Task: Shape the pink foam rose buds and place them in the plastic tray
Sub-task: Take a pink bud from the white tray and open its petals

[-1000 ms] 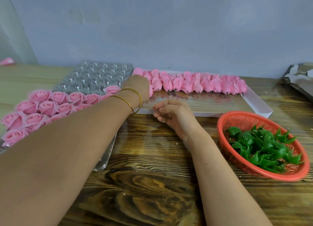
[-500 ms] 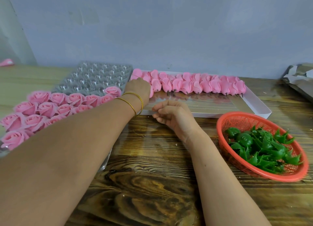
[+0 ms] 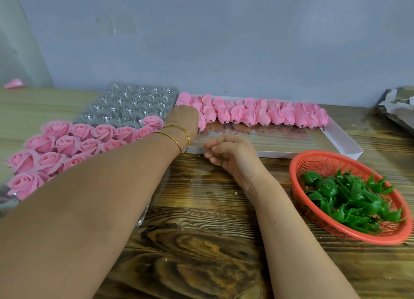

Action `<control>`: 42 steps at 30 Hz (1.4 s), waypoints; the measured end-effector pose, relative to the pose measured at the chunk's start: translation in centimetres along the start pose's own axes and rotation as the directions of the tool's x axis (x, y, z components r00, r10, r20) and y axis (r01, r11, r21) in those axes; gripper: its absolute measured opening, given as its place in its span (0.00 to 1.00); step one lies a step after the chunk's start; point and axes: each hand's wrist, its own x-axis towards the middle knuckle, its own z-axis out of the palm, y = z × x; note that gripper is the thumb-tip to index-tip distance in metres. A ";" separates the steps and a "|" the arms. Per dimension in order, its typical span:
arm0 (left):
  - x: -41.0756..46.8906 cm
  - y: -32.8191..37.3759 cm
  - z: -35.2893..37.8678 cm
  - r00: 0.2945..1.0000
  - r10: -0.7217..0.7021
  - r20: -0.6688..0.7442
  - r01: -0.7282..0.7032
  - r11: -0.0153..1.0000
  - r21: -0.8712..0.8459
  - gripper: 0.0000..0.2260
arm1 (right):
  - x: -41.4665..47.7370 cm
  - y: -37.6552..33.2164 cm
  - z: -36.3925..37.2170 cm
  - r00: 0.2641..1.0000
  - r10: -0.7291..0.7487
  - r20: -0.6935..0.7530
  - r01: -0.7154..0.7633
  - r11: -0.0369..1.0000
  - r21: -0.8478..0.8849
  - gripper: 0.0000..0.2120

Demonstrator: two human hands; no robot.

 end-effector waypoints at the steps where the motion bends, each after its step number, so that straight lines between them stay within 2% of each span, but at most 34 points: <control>1: 0.0 0.0 0.1 1.000 0.004 0.002 -0.004 1.000 0.009 0.12 | 0.0 0.0 0.0 1.000 -0.002 0.002 0.002 1.000 0.000 0.08; 6: 0.1 0.2 0.4 1.000 -0.017 -0.004 0.017 0.999 0.044 0.14 | 0.1 0.0 0.0 1.000 0.005 -0.003 -0.005 1.000 0.004 0.10; 15: -0.1 0.0 0.5 0.998 -0.037 -0.052 0.035 0.998 -0.050 0.12 | 0.0 -0.1 0.0 1.000 -0.001 -0.005 0.001 1.000 0.023 0.11; 23: 0.0 0.2 0.1 0.998 -0.029 -0.047 0.027 0.999 -0.046 0.12 | 0.0 -0.2 0.0 1.000 0.000 -0.007 0.000 1.000 0.025 0.11; 31: 0.8 -0.5 -2.4 0.999 -0.004 -0.034 0.003 0.999 -0.040 0.13 | -0.1 -0.1 0.0 1.000 -0.008 0.002 0.008 1.000 0.029 0.10; 35: 0.9 -1.0 -4.1 0.999 -0.038 -0.021 0.038 0.999 -0.011 0.12 | -0.1 -0.1 -0.1 1.000 -0.011 0.010 0.010 1.000 0.029 0.10; 38: 1.0 -0.9 -5.8 0.996 -0.060 -0.071 0.056 0.997 -0.058 0.13 | 0.0 0.0 -0.1 1.000 -0.013 0.016 0.012 0.999 0.032 0.11; 42: 0.7 0.2 -8.3 0.979 -0.068 -0.194 0.018 0.968 -0.250 0.08 | 0.0 0.0 -0.1 1.000 -0.019 0.011 0.019 0.999 0.041 0.11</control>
